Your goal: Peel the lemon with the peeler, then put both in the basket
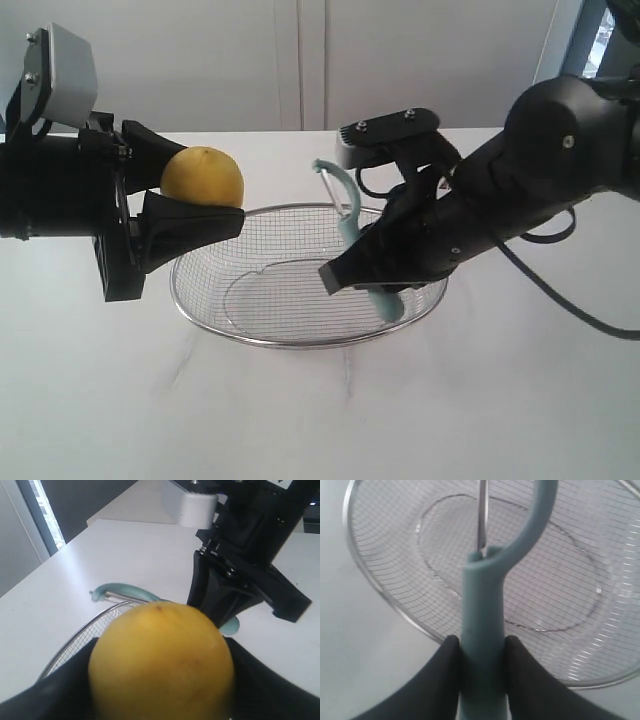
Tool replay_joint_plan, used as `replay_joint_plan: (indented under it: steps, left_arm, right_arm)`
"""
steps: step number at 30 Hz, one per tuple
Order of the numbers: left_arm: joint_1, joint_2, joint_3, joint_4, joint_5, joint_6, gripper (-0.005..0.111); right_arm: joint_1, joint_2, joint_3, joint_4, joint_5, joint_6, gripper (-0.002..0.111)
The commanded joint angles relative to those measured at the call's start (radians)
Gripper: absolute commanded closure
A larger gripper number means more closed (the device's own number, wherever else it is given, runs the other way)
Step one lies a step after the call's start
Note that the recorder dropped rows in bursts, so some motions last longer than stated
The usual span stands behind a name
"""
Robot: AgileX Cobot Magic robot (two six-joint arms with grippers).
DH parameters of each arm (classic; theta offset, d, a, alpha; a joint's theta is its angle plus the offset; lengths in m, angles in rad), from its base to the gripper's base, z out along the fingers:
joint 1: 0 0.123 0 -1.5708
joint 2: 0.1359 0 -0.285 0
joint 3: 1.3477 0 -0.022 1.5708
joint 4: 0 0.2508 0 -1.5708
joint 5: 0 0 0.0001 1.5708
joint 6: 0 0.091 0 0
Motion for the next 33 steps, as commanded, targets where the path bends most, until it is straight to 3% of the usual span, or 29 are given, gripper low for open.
replay_joint_plan:
  steps: [1, 14, 33]
  left_arm:
    - [0.001, -0.007, -0.006, -0.019, 0.028, 0.121, 0.107]
    - [0.001, -0.007, -0.006, -0.022, 0.028, 0.121, 0.107]
    - [0.001, -0.007, -0.006, -0.022, 0.026, 0.121, 0.107]
  right_arm:
    - [0.031, -0.001, 0.001, 0.175, 0.004, -0.148, 0.108]
    - [0.056, -0.001, 0.001, 0.494, 0.081, -0.361, 0.108]
    - [0.056, -0.048, -0.031, 0.529, 0.104, -0.38, 0.108]
